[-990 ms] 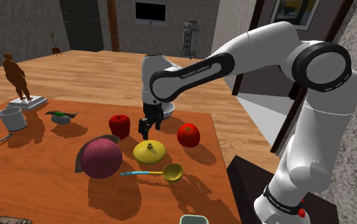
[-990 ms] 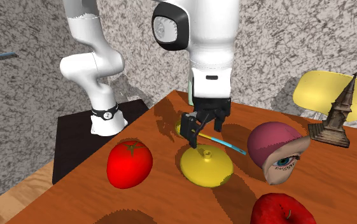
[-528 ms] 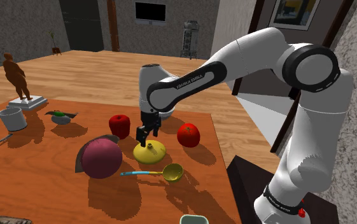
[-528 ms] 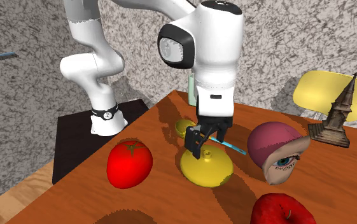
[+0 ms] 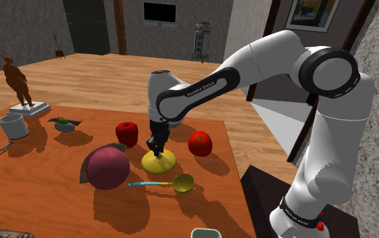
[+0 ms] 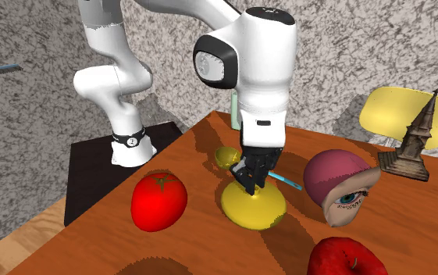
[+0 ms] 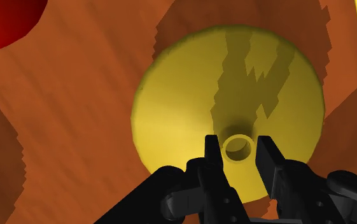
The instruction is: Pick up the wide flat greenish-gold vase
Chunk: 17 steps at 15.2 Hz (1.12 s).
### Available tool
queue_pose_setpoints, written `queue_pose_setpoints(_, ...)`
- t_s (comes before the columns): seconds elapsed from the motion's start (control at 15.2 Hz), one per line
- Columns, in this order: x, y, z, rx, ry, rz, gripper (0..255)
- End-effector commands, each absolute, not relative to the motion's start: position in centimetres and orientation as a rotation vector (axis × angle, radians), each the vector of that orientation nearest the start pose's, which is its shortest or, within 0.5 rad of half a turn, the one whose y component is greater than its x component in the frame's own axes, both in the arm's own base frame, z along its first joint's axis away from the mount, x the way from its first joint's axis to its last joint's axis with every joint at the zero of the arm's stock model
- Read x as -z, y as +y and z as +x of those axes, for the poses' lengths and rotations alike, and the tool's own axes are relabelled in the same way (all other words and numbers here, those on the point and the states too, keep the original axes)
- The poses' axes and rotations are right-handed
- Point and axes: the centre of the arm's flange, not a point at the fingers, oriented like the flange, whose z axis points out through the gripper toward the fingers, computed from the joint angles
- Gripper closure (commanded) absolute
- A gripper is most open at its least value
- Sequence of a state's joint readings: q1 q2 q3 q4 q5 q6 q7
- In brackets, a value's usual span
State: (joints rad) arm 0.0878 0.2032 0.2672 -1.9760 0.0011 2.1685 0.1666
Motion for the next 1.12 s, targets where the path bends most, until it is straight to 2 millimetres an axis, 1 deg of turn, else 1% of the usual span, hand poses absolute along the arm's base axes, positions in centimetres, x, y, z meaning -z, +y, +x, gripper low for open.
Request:
queue_pose_setpoints(0.0, -36.9, 20.2, 55.8, -0.03, -0.283, -3.077, 255)
queue_pose_setpoints(0.2, -36.9, 20.1, 55.9, -0.03, -0.282, -3.077, 255)
queue_pose_setpoints(1.06, -43.8, 20.1, 55.9, -0.03, -0.282, -3.077, 255)
